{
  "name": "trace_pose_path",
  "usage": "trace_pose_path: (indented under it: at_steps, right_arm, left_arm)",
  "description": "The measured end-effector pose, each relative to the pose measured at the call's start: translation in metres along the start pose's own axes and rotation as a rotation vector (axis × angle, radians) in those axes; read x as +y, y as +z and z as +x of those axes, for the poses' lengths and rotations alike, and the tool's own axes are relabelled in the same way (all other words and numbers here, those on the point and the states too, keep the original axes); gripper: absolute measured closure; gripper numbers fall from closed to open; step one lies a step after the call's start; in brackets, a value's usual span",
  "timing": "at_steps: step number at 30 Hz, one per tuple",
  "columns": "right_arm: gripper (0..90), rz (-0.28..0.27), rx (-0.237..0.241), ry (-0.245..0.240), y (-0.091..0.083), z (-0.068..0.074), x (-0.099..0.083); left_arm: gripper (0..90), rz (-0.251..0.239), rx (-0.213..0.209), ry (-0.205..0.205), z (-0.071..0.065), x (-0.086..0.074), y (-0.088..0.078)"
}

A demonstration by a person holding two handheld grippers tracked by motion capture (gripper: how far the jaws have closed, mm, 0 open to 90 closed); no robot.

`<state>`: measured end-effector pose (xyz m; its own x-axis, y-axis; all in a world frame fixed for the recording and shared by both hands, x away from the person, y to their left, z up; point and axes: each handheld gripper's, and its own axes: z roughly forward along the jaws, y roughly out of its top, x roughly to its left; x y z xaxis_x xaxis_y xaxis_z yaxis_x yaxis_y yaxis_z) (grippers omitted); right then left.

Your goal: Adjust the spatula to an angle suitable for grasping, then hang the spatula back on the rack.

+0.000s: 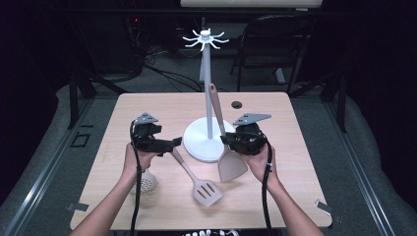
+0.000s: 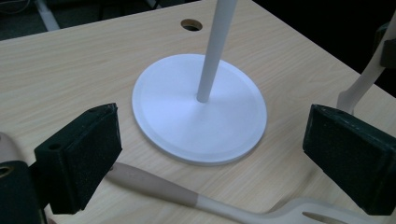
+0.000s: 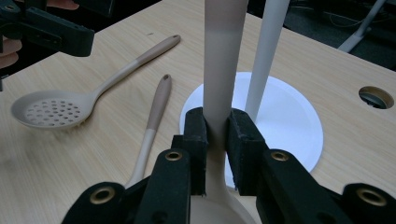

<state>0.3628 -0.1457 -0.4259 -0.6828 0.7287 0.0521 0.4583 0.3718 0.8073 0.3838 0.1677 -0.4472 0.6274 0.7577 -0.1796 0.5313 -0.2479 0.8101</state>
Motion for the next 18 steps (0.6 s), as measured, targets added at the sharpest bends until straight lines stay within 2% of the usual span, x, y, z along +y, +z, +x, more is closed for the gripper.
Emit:
trace_pose_path:
  at_steps: [12, 18]
  right_arm:
    - [78.8, 0.008, -0.013, -0.012, 0.001, 0.001, -0.001]
    - [78.8, 0.003, -0.007, -0.021, 0.002, 0.002, 0.000]
  left_arm:
    - [5.2, -0.045, -0.064, 0.021, -0.020, 0.018, 0.003]
    - [6.1, -0.083, -0.118, 0.021, -0.033, 0.033, 0.008]
